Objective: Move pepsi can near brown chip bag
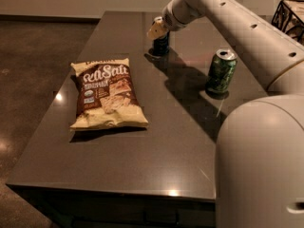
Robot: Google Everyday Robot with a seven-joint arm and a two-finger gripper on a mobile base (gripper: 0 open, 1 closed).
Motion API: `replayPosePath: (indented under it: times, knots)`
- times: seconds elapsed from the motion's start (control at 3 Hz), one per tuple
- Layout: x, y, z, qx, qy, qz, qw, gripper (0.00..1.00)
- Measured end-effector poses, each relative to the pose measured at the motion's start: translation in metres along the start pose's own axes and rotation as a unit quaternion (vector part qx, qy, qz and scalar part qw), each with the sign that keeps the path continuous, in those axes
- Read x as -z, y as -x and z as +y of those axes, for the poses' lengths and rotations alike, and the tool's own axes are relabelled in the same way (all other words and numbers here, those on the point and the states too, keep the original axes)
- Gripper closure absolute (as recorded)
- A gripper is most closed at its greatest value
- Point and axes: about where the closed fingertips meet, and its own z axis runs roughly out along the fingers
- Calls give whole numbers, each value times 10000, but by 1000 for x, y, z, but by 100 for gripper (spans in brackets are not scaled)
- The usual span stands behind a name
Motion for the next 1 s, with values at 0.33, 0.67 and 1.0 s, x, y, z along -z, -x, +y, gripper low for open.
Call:
replayPosePath:
  times: [0.33,0.67,1.0]
  knots:
    - [8,4,2,51,152,-90,9998,63]
    - [33,-1,10,229,373,-188,9989,88]
    - [58,-15,22,445,640,-196,9968,100]
